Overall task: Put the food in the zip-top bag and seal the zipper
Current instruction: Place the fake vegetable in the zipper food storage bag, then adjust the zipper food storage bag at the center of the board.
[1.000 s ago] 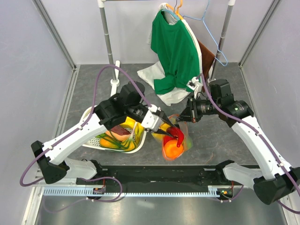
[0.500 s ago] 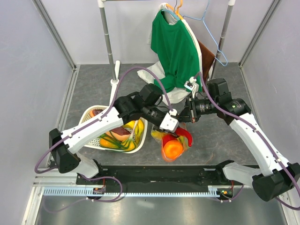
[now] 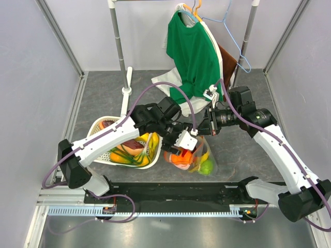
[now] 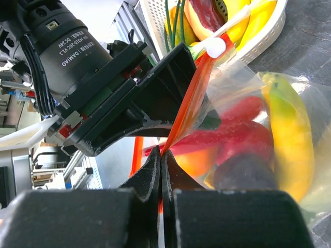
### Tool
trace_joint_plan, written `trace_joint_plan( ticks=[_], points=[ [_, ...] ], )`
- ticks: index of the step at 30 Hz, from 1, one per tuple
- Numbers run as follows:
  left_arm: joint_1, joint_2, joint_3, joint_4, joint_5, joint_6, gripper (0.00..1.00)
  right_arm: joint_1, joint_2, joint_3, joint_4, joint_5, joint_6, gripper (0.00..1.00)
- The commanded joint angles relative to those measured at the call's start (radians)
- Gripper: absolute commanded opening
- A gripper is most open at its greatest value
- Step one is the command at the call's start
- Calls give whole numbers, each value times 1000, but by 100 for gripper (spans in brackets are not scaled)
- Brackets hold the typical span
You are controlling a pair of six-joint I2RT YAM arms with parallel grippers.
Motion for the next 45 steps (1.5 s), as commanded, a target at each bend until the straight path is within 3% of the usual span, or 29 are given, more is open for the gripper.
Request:
trace_joint_plan(
  ticks=[1, 8, 15, 22, 27, 31, 34, 43, 45],
  points=[
    [2, -69, 52, -52, 4, 47, 84, 0, -12, -1, 42, -61, 2, 0],
    [13, -173, 37, -150, 80, 151, 85, -2, -9, 0, 43, -73, -2, 0],
    [-19, -193, 49, -304, 113, 256, 79, -2, -9, -10, 52, -76, 5, 0],
    [-175, -236, -67, -109, -49, 204, 77, 0, -9, -18, 60, -70, 8, 0],
    [-264, -230, -107, -85, -94, 222, 73, 0, -9, -15, 60, -69, 10, 0],
    [-287, -224, -164, -81, -149, 259, 58, -2, -11, -15, 59, -72, 7, 0],
    [-291, -210, -170, -78, -181, 262, 52, 0, -15, -24, 60, -75, 8, 0],
    [-297, -201, -241, -10, -246, 287, 45, 0, -18, -30, 63, -75, 4, 0],
    [-303, -205, -262, 39, -265, 262, 33, 0, -18, -35, 63, -75, 2, 0]
  ],
)
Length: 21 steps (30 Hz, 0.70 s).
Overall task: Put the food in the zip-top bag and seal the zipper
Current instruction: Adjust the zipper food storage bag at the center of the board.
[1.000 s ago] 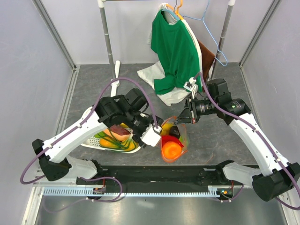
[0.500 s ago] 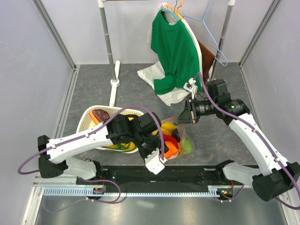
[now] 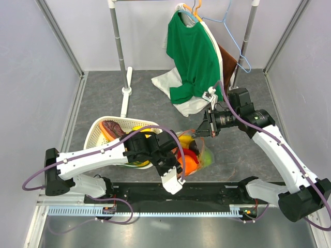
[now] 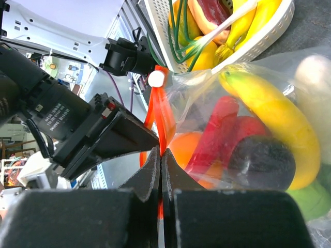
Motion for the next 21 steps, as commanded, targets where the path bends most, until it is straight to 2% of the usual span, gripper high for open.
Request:
trace_joint_plan(
  ticks=[1, 2, 3, 4, 5, 7, 8, 12, 16, 19, 21],
  points=[
    [-19, 2, -35, 167, -63, -8, 27, 0, -17, -4, 49, -49, -4, 0],
    [-18, 0, -24, 197, -68, -77, 19, -2, -17, -2, 49, -46, -5, 0],
    [-18, -1, 9, 224, -74, -122, 5, 0, -17, 1, 48, -43, -10, 0],
    [-16, -6, 32, 291, -82, -171, 2, 0, -17, 5, 40, -37, -14, 0],
    [-10, -9, 58, 318, -82, -261, 2, 0, -9, 25, 34, -28, -25, 0],
    [2, -9, 127, 400, -82, -347, 2, 1, 8, 51, 5, -22, -80, 0],
    [5, -1, 143, 430, -94, -449, 2, 1, 15, 79, -6, -17, -97, 0],
    [39, 46, 218, 456, -174, -634, 2, 1, 51, 158, -75, 62, -220, 0],
    [77, 59, 232, 441, -159, -685, 2, 3, 95, 249, -138, 70, -318, 0],
    [77, 68, 180, 377, -100, -722, 2, 4, 111, 249, -133, 50, -315, 0],
    [77, 51, 97, 387, -87, -760, 2, 18, 101, 183, -121, 37, -304, 0]
  ],
)
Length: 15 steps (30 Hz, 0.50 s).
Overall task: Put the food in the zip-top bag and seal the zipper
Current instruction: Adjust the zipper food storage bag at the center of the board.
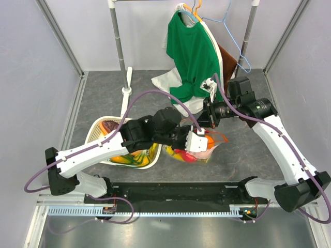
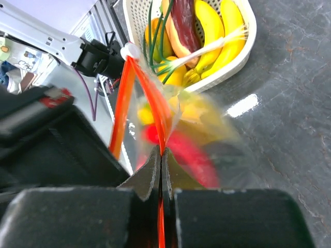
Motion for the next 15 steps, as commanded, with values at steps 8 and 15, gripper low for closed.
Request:
trace_joint_plan(
  ticks=[8, 15],
  points=[
    [89, 4, -141, 25, 142, -267, 2, 37, 20, -158, 12, 11, -155, 0],
    [97, 74, 49, 31, 191, -364, 2, 39, 130, 18, -48, -40, -206, 0]
  ],
)
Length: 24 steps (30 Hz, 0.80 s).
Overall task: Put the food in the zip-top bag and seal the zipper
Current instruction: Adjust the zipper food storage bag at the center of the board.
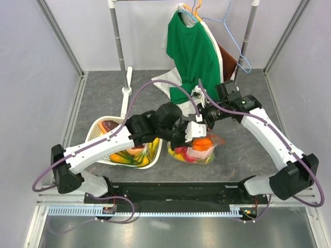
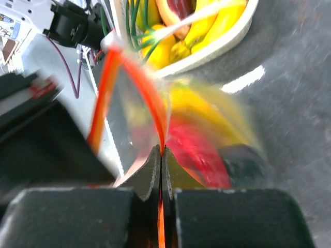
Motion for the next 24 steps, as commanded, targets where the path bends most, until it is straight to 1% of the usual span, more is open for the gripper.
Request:
trace_joint_plan(
  ticks=[1, 3, 6, 7, 8, 9, 10, 12, 13, 15, 16, 17, 18, 19, 20, 21, 22, 23, 24],
  points=[
    [-1, 30, 108, 81, 27, -113, 2, 5, 20, 83, -15, -57, -66, 0],
    [23, 35, 77, 106, 0, -170, 2, 6, 18, 56, -19, -56, -80, 0],
    [74, 33, -5, 184, 5, -260, 2, 6, 8, 8, -18, -48, -91, 0],
    [83, 33, -34, 202, 14, -267, 2, 6, 6, -2, -18, -47, -94, 0],
    [89, 36, -42, 204, 25, -267, 4, 6, 0, -12, -18, -45, -97, 0],
    [95, 35, -56, 203, 26, -267, 9, 6, 0, -27, -18, -42, -109, 0],
    [100, 32, -64, 201, 34, -267, 20, 6, -1, -33, -18, -42, -117, 0],
    [123, -1, -91, 203, 92, -264, 33, 6, -6, -45, -15, -40, -129, 0],
    [134, -20, -104, 204, 115, -262, 44, 6, -5, -47, -15, -34, -137, 0],
    [190, -102, -143, 209, 196, -258, 51, 5, 5, -41, -12, -28, -144, 0],
    [219, -134, -160, 226, 222, -265, 58, 6, 8, -39, -15, -25, -150, 0],
    [290, -165, -176, 242, 267, -271, 60, 6, 11, -36, -13, -24, -152, 0],
    [330, -229, -199, 253, 289, -276, 62, 6, 12, -29, -13, -24, -154, 0],
    [370, -255, -209, 258, 322, -276, 66, 6, 17, -24, -13, -25, -154, 0],
    [452, -286, -222, 261, 353, -273, 67, 6, 20, -21, -13, -27, -152, 0],
    [488, -327, -246, 249, 379, -244, 68, 6, 20, -18, -13, -27, -151, 0],
    [517, -349, -265, 244, 400, -235, 71, 5, 22, -16, -13, -27, -150, 0],
    [564, -363, -285, 240, 411, -224, 72, 6, 22, -15, -15, -25, -157, 0],
    [586, -378, -327, 230, 425, -213, 72, 6, 19, -9, -13, -22, -160, 0]
  ],
)
